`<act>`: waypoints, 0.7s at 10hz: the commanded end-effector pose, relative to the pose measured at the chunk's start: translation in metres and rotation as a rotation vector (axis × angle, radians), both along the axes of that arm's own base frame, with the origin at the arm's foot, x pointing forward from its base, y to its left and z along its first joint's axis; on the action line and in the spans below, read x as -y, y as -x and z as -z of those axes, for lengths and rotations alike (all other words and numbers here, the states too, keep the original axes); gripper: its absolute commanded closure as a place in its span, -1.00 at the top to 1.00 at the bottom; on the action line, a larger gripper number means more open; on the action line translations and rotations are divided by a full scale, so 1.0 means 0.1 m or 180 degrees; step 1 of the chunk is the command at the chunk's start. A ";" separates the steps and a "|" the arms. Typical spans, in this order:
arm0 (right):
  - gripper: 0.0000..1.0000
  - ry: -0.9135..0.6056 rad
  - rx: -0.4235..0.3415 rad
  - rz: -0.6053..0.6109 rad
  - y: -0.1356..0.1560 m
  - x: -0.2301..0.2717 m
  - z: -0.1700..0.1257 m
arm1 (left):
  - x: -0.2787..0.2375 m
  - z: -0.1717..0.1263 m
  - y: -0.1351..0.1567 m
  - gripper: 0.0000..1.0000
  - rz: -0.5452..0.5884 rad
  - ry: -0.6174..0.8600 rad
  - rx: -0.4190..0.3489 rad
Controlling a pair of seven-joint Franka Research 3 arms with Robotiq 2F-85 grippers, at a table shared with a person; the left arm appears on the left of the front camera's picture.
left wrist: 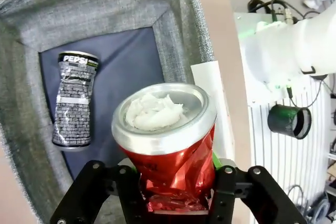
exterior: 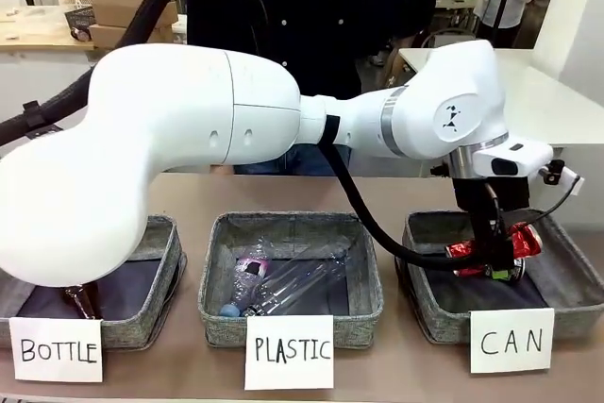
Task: Sort the can waste into the basket.
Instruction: Pick up the can waste from the table and place it in the right Fabric basket.
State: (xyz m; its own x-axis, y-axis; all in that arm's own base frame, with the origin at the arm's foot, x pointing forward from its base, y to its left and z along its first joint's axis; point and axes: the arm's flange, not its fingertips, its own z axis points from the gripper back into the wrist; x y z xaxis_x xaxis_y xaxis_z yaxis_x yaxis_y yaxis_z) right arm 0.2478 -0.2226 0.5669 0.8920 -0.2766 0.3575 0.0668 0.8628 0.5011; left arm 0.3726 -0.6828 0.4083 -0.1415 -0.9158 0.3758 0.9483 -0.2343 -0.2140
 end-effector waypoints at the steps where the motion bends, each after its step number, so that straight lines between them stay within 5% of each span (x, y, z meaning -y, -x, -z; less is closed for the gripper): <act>1: 1.00 0.0052 -0.0052 0.0025 0.01 0.01 0.02 | -0.05 -0.07 -0.05 1.00 -0.0073 0.0006 -0.0077; 6: 1.00 0.0052 -0.0052 0.0025 0.01 0.01 0.02 | -0.32 -0.05 0.04 1.00 -0.0244 -0.0031 -0.0195; 7: 1.00 0.0052 -0.0052 0.0025 0.01 0.01 0.02 | -0.34 -0.09 0.02 0.84 -0.0253 -0.0034 -0.0197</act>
